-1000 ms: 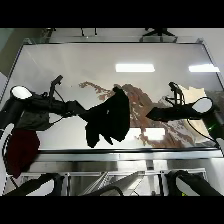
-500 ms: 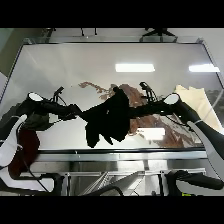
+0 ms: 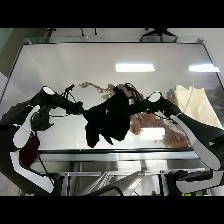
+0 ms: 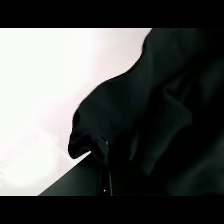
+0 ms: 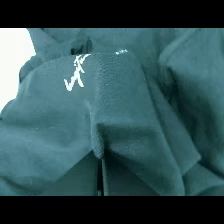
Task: Fold the shirts.
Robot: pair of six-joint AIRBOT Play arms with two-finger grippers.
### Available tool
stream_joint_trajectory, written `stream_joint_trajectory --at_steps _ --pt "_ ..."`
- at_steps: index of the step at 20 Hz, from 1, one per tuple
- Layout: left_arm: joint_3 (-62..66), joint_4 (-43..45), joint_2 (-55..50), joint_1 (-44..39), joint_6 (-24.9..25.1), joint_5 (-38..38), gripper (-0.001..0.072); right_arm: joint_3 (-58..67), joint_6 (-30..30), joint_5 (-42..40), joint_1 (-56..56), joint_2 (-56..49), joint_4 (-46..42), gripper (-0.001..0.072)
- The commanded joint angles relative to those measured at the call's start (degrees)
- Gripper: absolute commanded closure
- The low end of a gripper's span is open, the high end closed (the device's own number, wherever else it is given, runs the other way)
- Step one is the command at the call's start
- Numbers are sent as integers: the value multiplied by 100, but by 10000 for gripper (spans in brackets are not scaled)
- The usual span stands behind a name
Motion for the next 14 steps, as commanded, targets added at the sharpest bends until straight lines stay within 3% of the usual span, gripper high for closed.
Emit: stream_joint_trajectory --at_steps 1,7,14 --pt "352 13 0 -50 -63 -442 691 74 -33 96 -28 105 114 695" --pt "452 0 1718 544 -295 -704 692 184 9 409 -1150 2133 116 695" --pt "452 -46 5158 1366 -678 -682 692 181 251 380 -2173 5073 111 694"
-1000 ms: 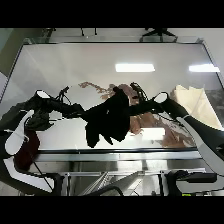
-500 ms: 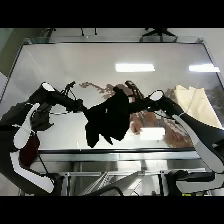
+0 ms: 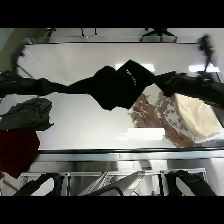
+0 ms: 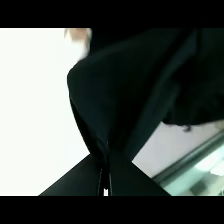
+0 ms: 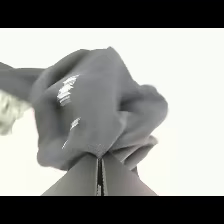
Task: Fold the shirts.
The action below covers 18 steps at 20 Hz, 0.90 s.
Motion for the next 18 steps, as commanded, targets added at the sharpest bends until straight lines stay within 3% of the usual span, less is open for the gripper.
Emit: stream_joint_trajectory --at_steps 1,5,10,14,18 --pt "2 11 1663 269 -151 103 692 2 63 13 -240 1281 -4 695" --pt "-2 66 2590 267 -188 33 692 -90 63 627 -212 1550 -7 694" --pt "-960 192 2750 260 -162 236 691 -616 50 949 -197 911 -2 694" --pt "-2140 188 2118 -61 332 1051 691 -656 -376 831 -188 -151 98 694" --pt "-2496 208 872 -409 673 1674 692 -656 -435 538 -142 -1541 166 692"
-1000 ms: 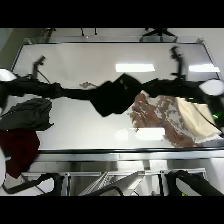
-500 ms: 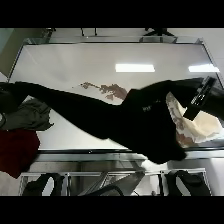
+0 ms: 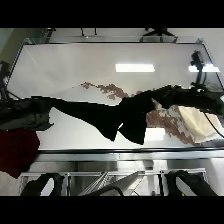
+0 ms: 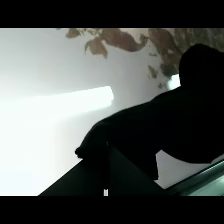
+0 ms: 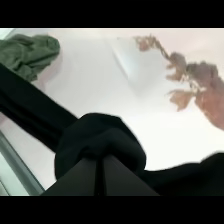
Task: Fold the shirts.
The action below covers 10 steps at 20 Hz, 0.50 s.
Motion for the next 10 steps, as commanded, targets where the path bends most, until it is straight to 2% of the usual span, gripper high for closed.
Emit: stream_joint_trajectory --at_steps 1,3,4,7,10 --pt "-308 7 -1047 -225 358 573 692 -17 -109 -361 22 -1237 61 673" --pt "-308 9 -1711 -205 470 723 691 -15 -107 -715 7 -1843 59 342" --pt "-308 7 -2037 -146 514 767 691 -15 -92 -866 -9 -2070 59 321" --pt "-306 4 -2824 101 616 737 691 -15 184 -739 -260 -2260 -28 321" --pt "-306 2 -3296 352 656 693 691 -59 560 306 -597 -2229 -33 331"
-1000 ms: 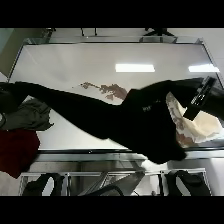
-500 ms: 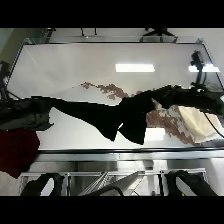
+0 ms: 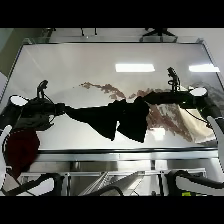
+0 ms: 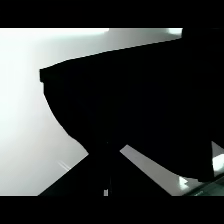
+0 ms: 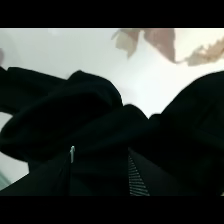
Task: Fold the shirts.
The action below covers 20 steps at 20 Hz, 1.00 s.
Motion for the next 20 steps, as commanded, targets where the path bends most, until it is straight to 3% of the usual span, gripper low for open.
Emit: stream_joint_trajectory --at_steps 1,9,15,20 --pt "-11 -2 -605 251 168 -33 691 -162 455 922 -232 -125 -46 331" --pt "-4 -13 -614 284 334 -280 691 -1578 813 380 175 -131 -793 317" --pt "-4 -55 -614 280 321 -415 691 -1661 789 -186 699 -131 -817 318" --pt "-4 -52 -614 280 321 -597 691 -1467 793 -177 245 -125 -1167 317"
